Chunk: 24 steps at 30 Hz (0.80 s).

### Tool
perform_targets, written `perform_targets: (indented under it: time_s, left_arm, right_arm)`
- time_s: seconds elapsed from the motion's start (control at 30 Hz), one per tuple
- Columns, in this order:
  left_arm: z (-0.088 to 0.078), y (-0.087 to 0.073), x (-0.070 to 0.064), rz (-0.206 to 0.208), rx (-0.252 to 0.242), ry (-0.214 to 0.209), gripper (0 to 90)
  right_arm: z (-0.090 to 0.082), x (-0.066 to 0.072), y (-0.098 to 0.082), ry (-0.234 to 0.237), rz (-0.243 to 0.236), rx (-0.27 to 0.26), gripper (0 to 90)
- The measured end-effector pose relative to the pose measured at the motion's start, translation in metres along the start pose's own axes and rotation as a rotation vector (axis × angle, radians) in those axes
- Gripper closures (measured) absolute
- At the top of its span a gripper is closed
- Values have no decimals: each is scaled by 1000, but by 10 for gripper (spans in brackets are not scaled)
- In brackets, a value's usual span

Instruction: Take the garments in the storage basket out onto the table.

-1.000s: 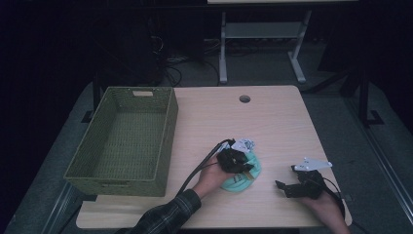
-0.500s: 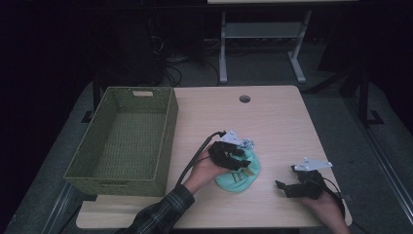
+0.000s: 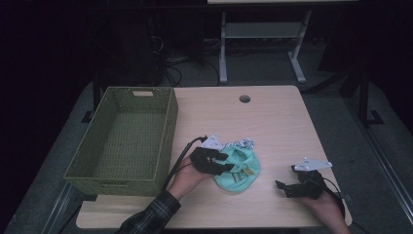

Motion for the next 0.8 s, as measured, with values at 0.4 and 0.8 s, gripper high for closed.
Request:
perform_targets:
  time_s: [0.4, 0.8]
  left_arm:
    - [-3, -32, -4, -8, 105, -26, 784]
    - [3, -48, 1, 8, 206, -7, 893]
  right_arm:
    - [0, 0, 0, -1, 2, 1, 123]
    - [-1, 1, 0, 16, -14, 9, 133]
Point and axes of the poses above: each handheld gripper's, and its own axes: z roughly forward along the jaws, y roughly out of its top, x roughly to its left, the point moved 7 cm from there along z, roughly forward along the jaws, and after that the axes turned 11 degrees about -x, right-handed, at the moved point
